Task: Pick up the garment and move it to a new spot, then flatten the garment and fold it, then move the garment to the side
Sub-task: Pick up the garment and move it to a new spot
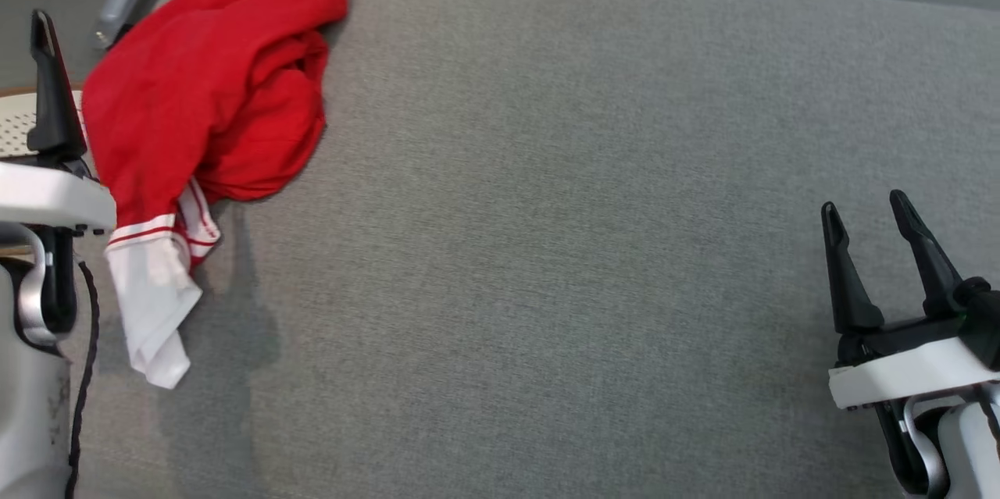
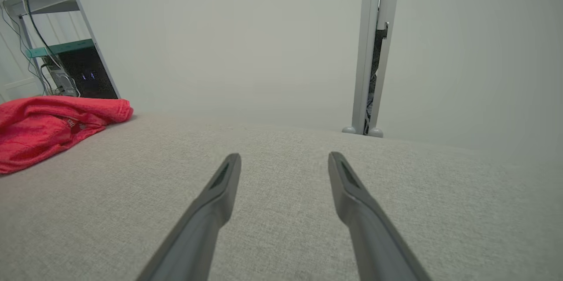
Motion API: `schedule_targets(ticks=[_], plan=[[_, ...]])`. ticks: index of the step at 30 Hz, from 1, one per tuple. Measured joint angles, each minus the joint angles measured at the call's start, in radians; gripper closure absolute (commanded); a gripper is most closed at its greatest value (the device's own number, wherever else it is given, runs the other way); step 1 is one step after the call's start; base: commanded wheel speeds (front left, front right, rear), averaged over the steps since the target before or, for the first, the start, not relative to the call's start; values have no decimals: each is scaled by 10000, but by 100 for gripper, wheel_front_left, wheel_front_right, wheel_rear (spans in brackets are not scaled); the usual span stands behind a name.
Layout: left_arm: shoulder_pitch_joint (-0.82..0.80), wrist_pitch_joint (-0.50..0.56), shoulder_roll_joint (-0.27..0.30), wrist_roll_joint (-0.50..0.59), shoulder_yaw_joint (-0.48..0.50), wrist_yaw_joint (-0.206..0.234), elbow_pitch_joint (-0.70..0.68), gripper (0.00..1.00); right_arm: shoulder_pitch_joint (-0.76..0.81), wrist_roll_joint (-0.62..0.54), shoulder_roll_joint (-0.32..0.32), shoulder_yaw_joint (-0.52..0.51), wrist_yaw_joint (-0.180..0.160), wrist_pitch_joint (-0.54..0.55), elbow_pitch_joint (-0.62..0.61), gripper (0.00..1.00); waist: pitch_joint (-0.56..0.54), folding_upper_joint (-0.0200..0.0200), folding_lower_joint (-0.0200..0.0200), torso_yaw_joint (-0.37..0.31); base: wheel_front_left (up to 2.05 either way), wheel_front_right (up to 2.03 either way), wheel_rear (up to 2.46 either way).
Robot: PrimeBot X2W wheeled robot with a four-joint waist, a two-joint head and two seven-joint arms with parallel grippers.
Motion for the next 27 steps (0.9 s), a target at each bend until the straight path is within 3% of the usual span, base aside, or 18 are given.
schedule_targets(ticks=[8, 14, 27], plan=[[-1385, 708, 608, -48, -19, -144, 1557, 0, -317, -15, -171, -128, 0, 0, -355, 0, 922, 0, 0, -950, 0, 0, 0], [-1808, 1179, 740, -236, -98, -328, 2679, 0, -446, -2, -247, -167, 0, 0, -424, 0, 1378, 0, 0, -1427, 0, 0, 0], [-2013, 2633, 895, -548, -416, -788, 5009, 0, -550, -4, -207, -174, 0, 0, -468, 0, 1515, 0, 0, -1796, 0, 0, 0]])
